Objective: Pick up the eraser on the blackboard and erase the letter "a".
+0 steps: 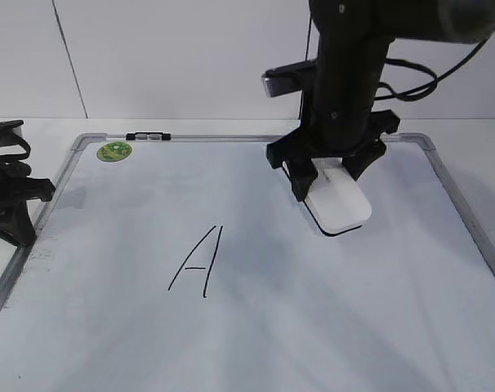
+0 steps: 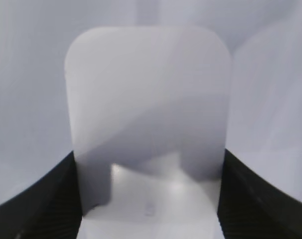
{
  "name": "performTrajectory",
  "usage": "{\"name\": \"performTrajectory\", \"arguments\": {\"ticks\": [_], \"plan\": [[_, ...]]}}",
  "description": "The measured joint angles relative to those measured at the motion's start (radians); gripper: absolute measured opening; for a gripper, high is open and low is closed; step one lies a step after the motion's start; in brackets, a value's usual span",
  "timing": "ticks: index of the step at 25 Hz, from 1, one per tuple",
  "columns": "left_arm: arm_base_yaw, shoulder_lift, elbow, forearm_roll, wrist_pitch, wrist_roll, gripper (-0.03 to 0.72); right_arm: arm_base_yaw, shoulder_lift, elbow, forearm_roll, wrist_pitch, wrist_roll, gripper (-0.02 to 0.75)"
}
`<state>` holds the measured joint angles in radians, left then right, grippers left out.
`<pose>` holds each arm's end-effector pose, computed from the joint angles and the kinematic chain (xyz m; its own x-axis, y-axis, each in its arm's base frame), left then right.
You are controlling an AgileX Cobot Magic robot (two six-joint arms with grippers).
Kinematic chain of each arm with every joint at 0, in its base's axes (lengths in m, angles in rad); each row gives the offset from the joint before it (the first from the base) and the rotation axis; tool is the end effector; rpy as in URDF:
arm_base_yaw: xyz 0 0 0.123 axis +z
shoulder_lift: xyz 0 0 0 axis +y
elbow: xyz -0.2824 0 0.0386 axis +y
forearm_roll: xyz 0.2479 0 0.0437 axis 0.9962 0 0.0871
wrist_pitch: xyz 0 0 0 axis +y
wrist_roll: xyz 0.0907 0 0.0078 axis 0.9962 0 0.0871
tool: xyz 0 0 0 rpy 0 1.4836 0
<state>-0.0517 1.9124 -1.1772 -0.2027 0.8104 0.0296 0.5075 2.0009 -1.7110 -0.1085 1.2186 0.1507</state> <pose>0.3539 -0.0316 0.1529 -0.9927 -0.0585 -0.1056 -0.0414 0.9867 -0.1575 0.3684 0.1943 0.2451 -0.9115 -0.3784 -0.1612 -0.3695 0.9255 -0.0828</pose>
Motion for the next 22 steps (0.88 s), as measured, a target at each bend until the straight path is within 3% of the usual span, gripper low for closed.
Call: {"name": "performTrajectory", "arguments": {"ticks": [17,22], "plan": [[0.000,0.001,0.000,-0.008,-0.004,0.001,0.015,0.000,-0.309,0.124,-0.253,0.015,0.170,0.561],[0.000,0.001,0.000,-0.010,-0.005,0.001,0.017,-0.047,-0.387,0.205,-0.268,0.015,0.204,0.561]]}}
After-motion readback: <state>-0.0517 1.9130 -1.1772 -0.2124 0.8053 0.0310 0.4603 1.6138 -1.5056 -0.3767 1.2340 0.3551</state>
